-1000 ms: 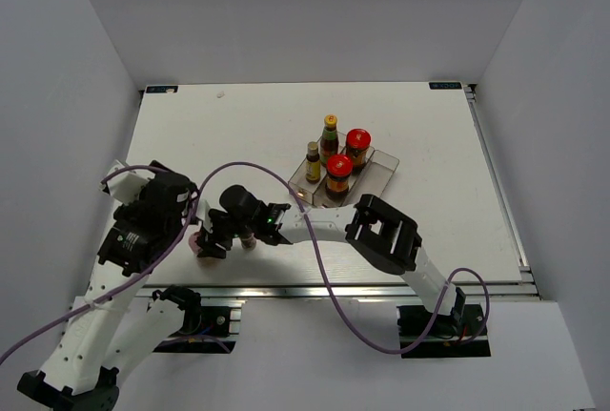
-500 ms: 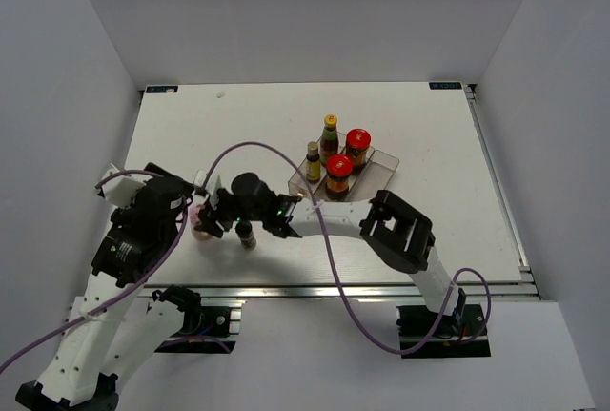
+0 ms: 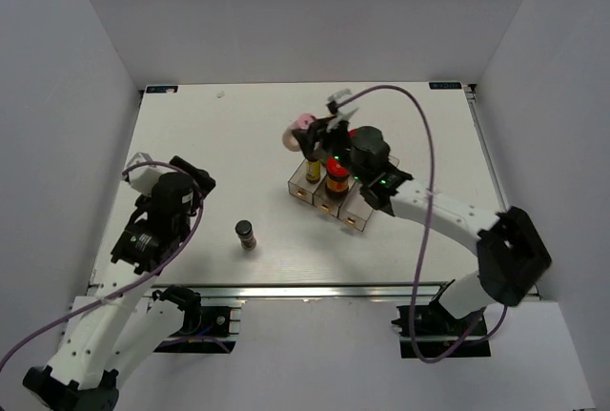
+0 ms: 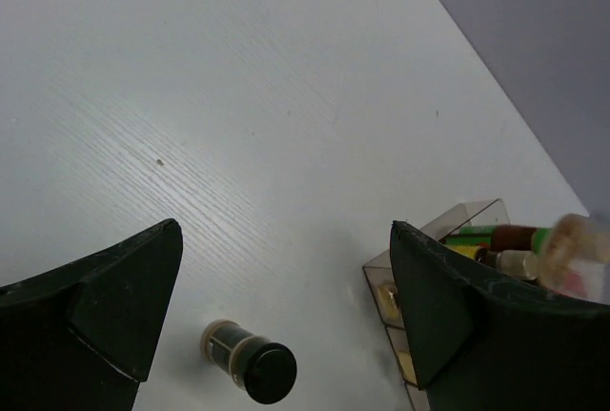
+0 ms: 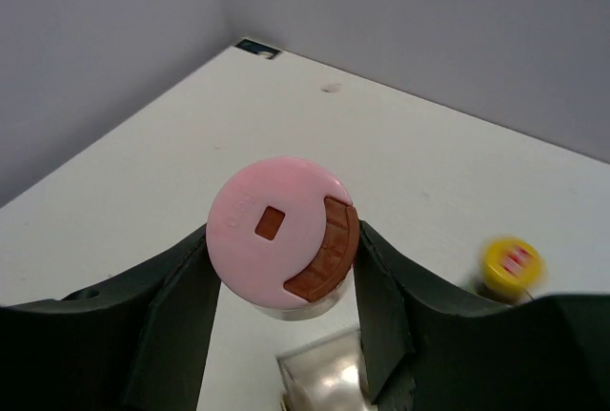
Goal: Organize the condiment bottles
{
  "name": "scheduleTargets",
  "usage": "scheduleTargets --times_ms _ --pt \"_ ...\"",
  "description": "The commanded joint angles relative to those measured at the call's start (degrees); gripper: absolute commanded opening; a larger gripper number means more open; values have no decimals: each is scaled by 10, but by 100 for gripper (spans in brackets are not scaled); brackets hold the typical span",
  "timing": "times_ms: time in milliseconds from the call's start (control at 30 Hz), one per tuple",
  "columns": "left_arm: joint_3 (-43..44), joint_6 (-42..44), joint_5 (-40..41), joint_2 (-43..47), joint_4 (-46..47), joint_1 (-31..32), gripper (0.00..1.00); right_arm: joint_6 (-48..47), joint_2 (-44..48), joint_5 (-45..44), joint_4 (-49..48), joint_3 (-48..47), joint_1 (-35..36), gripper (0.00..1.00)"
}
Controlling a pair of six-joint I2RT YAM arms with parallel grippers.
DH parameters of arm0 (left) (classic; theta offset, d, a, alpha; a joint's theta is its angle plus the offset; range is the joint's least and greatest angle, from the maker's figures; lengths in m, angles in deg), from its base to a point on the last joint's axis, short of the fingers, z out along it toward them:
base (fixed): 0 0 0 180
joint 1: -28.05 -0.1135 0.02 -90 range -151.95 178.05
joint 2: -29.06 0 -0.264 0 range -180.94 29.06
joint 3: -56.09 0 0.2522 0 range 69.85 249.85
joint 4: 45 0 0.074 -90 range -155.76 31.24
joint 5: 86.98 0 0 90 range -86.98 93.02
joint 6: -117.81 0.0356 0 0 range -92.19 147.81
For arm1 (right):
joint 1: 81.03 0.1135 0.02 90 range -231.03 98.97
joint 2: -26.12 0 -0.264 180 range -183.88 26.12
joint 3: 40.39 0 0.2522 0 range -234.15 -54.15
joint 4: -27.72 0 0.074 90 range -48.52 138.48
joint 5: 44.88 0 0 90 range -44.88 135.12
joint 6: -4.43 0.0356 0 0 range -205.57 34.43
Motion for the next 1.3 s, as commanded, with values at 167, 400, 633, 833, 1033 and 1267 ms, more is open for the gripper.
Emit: scheduleTargets --times_ms 167,400,633,833,1033,1267 --pt "-37 75 -121 -112 194 2 98 45 233 -216 75 168 -94 26" --pt "-38 114 -147 -166 243 2 98 80 330 -230 169 235 -183 28" --pt "-36 118 -134 -196 213 2 98 76 255 -171 155 229 -230 27" --pt "-57 101 -136 -188 204 2 98 83 173 -170 146 206 -240 28" --pt "-58 98 -146 -210 191 2 98 100 124 -149 123 204 -240 29" --pt "-60 96 -151 -218 188 2 98 103 98 -153 110 192 -240 29"
